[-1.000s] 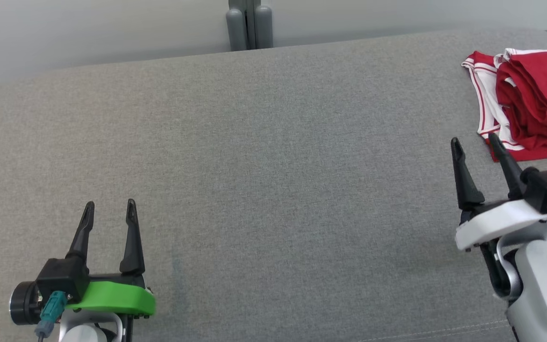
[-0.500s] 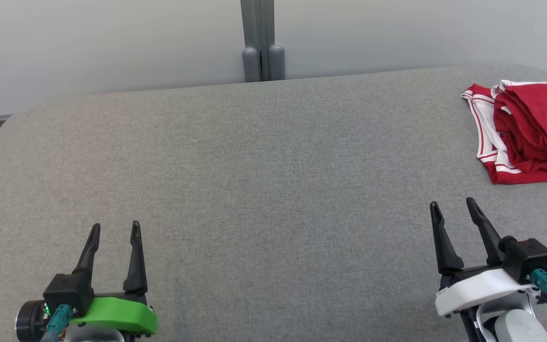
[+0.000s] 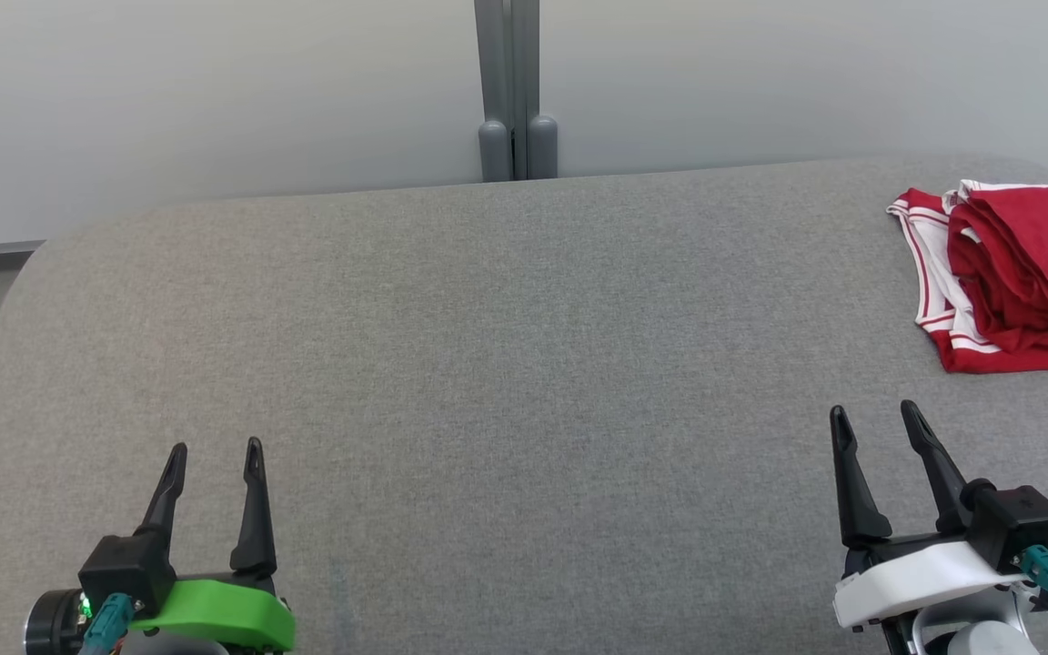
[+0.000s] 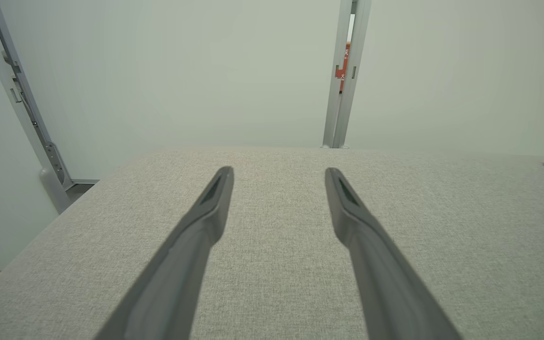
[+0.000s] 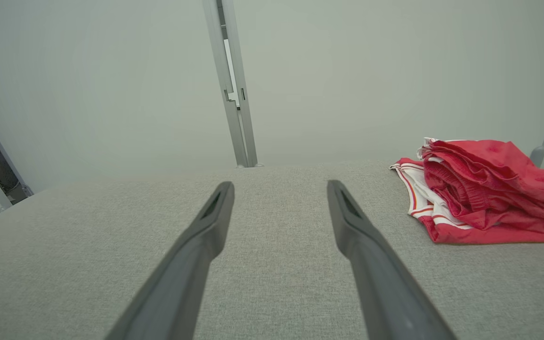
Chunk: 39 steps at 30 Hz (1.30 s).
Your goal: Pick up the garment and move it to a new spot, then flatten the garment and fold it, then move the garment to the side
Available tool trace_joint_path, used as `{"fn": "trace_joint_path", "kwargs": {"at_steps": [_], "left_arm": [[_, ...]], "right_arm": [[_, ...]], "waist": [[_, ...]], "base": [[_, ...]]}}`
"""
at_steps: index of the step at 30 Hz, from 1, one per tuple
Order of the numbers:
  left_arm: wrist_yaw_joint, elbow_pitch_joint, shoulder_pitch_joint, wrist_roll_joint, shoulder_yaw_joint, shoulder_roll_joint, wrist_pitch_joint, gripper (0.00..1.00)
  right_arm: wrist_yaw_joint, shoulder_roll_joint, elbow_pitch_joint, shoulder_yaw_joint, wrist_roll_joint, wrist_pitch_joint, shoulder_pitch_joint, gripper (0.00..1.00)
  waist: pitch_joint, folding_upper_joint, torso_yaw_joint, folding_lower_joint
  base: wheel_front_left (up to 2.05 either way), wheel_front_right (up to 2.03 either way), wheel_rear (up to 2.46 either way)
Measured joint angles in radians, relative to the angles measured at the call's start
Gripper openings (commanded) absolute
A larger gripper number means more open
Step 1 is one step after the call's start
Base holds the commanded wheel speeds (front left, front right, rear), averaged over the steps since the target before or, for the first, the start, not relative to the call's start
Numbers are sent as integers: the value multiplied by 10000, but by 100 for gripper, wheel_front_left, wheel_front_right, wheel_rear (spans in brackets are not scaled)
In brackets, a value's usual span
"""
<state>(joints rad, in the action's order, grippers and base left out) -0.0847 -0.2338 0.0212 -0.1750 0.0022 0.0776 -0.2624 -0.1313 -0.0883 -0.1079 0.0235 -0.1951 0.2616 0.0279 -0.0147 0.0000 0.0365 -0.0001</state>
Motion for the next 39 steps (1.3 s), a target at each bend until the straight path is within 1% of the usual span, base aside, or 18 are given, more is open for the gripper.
{"fn": "trace_joint_path", "kwargs": {"at_steps": [12, 13, 18, 20, 29, 39], "left_arm": [[96, -56, -58, 0, 15, -4, 0, 100], [96, -54, -58, 0, 13, -6, 2, 0], [96, -525, -191, -10, -35, -71, 67, 0], [96, -650, -226, -174, -17, -88, 171, 0], [52, -633, -213, -1910, 117, -105, 604, 0], [-25, -566, -174, -3607, 244, -148, 1034, 0]], "right_arm": [[0, 46, 123, -75, 127, -61, 47, 100], [-2, 50, 107, -73, 128, -61, 48, 0], [-2, 150, -326, -42, 121, -63, 235, 0], [-2, 173, -433, -38, -46, -117, 295, 0], [-2, 171, -543, -121, -1833, -506, 247, 0], [0, 169, -656, -244, -3578, -934, 35, 0]], "waist": [[-14, 0, 45, 0], [-11, 0, 46, 0], [-11, 0, 46, 0], [-9, 0, 42, 0], [5, 0, 11, 0], [20, 0, -23, 0]], "base": [[0, 0, 0], [0, 0, 0], [0, 0, 0], [0, 0, 0], [0, 0, 0], [0, 0, 0]]}}
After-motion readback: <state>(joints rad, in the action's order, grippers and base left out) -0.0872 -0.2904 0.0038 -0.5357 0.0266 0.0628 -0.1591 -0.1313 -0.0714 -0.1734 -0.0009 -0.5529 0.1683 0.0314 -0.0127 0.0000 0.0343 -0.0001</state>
